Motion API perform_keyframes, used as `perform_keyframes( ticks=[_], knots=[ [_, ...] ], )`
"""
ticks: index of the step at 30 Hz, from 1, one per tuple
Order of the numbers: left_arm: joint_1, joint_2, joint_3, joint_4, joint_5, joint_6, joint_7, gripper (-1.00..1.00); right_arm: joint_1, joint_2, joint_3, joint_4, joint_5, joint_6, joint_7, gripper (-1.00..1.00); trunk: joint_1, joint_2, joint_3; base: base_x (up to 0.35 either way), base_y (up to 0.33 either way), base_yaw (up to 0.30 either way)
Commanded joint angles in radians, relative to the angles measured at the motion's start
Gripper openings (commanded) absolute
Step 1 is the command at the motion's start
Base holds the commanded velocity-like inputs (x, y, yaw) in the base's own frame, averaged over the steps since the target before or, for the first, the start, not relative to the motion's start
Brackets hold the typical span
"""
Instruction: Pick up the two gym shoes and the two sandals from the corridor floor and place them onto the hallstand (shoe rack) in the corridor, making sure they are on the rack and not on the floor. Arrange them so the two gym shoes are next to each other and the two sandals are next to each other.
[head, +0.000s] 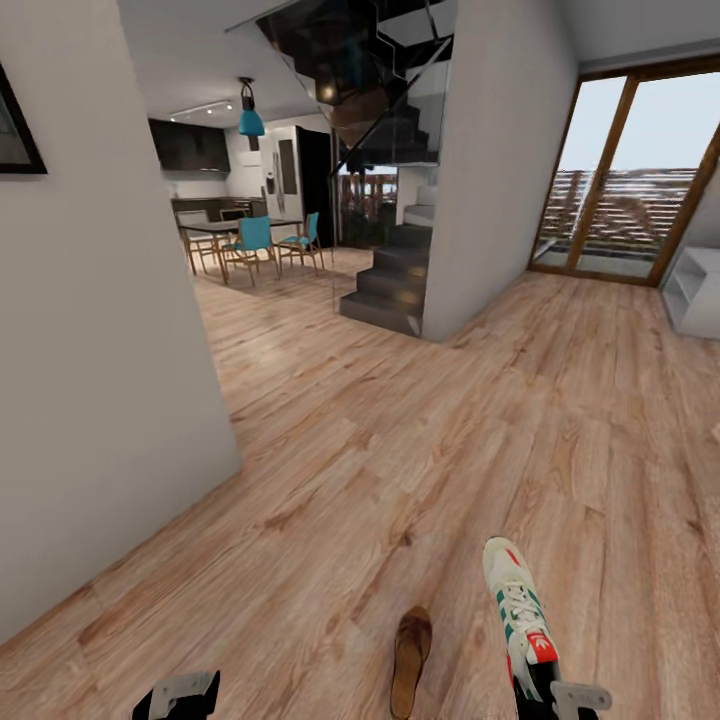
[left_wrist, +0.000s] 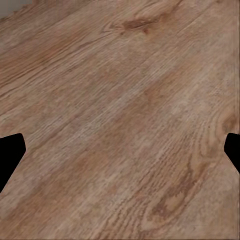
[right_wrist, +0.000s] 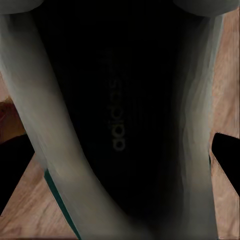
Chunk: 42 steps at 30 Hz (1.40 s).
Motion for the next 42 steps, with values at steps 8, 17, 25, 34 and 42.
perform_keyframes(
  ticks=[8,17,25,34,42],
  knots=[
    [0.000,0.000,0.006,0.000,0.004,-0.002,-0.010,1.00,0.000,0.000,-0.003,0.001,0.006,-0.003,-0.001,-1.00,0.000,0.000,-0.001,-0.003,-0.001,-0.300],
    [0.000,0.000,0.006,0.000,0.002,-0.002,-0.010,1.00,0.000,0.000,-0.003,0.001,0.006,-0.003,-0.001,-1.00,0.000,0.000,-0.001,-0.151,-0.102,-0.300],
    [0.000,0.000,0.006,0.000,0.004,-0.002,-0.010,1.00,-0.001,0.000,-0.003,-0.001,0.006,-0.003,-0.001,-1.00,0.000,0.000,-0.001,-0.093,-0.054,-0.300],
    [0.000,0.001,0.006,0.000,0.004,-0.002,-0.010,1.00,-0.001,0.000,-0.003,0.000,0.006,-0.003,-0.002,-1.00,0.000,0.000,-0.001,-0.005,-0.002,-0.272],
    [0.000,0.001,0.006,0.000,0.004,-0.002,-0.010,1.00,-0.001,0.000,-0.003,0.000,0.006,-0.003,-0.002,-1.00,0.000,0.000,-0.001,0.000,0.000,-0.244]
  ],
)
